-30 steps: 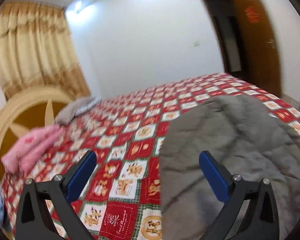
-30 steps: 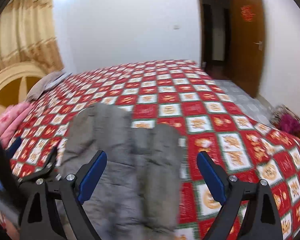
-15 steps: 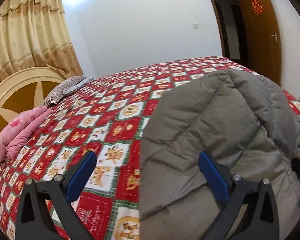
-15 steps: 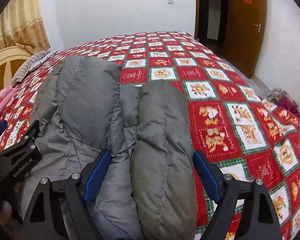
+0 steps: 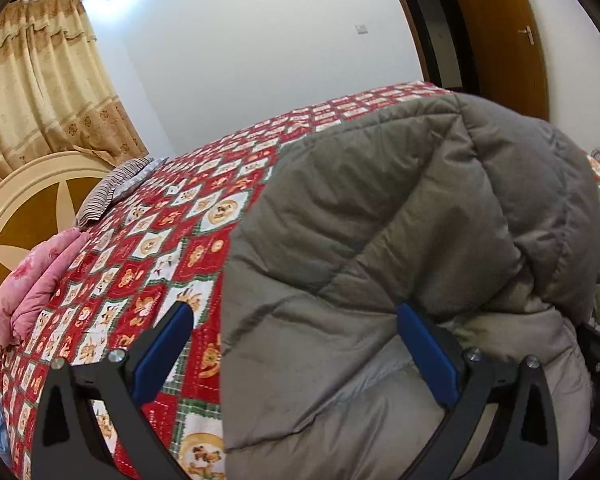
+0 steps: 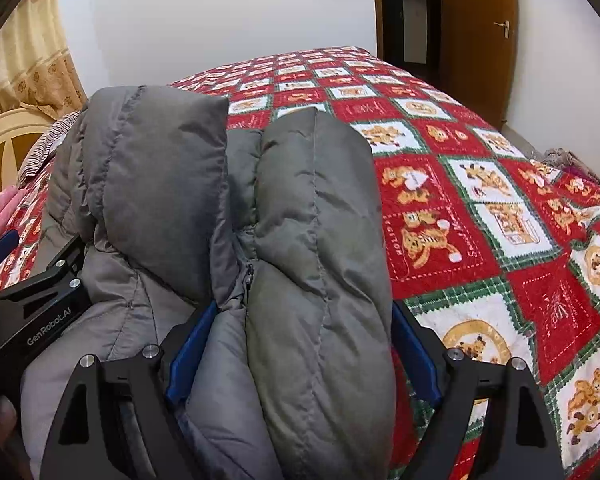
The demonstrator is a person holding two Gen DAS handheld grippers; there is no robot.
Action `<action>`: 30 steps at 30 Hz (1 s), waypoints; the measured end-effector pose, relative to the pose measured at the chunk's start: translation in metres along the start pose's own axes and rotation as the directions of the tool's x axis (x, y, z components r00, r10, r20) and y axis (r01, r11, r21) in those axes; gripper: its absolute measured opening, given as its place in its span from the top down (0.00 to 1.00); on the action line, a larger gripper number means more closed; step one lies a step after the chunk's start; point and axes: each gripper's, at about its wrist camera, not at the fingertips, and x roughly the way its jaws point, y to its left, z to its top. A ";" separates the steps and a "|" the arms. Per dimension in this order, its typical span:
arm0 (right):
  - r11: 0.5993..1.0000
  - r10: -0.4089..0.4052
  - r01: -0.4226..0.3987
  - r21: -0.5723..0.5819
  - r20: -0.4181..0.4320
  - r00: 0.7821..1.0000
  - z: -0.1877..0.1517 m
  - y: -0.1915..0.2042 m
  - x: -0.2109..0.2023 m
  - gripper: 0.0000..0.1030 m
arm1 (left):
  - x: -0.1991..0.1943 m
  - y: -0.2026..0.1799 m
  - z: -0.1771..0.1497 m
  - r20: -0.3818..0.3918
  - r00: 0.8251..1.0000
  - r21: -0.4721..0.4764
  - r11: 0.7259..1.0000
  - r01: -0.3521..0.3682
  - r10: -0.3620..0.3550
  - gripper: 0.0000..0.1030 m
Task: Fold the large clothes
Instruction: 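Grasp the grey jacket bundle with the right tool while the left tool grasps it too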
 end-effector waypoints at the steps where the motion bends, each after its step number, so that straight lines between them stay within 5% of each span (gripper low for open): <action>1: 1.000 0.000 0.000 -0.001 -0.002 1.000 -0.001 -0.001 0.001 0.18 | 0.002 -0.001 0.000 -0.005 1.000 0.001 1.000 -0.002 0.002 0.00; 10: 1.000 -0.013 0.013 -0.006 0.004 1.000 -0.001 -0.003 -0.001 0.18 | 0.000 -0.008 -0.001 0.006 1.000 0.018 1.000 -0.021 0.021 0.00; 17: 0.998 -0.058 0.060 -0.005 0.151 0.987 0.019 -0.005 -0.051 0.18 | -0.002 -0.013 -0.001 0.020 0.999 0.020 0.999 -0.038 0.037 0.00; 20: 0.997 0.051 -0.039 -0.062 0.204 0.978 0.025 0.006 -0.065 0.20 | -0.002 -0.010 -0.001 0.020 0.999 0.007 0.999 -0.031 0.031 0.00; 21: 0.995 0.069 -0.054 -0.087 0.174 0.982 0.026 0.011 -0.059 0.25 | -0.004 -0.009 -0.001 0.027 0.999 0.003 0.999 -0.032 0.032 0.00; 23: 0.990 0.092 -0.079 -0.114 0.114 0.989 0.026 0.019 -0.044 0.49 | -0.007 -0.005 -0.002 0.039 0.999 -0.009 0.999 -0.035 0.035 0.00; 26: 0.987 0.134 -0.129 -0.097 0.049 0.990 0.022 0.019 -0.021 0.50 | -0.012 0.007 -0.001 0.039 0.998 -0.050 0.998 -0.039 0.041 0.00; 30: 0.967 0.225 -0.217 -0.134 0.047 0.973 0.017 0.020 -0.023 0.76 | -0.018 0.028 0.000 0.024 0.999 -0.121 0.992 -0.037 0.040 0.00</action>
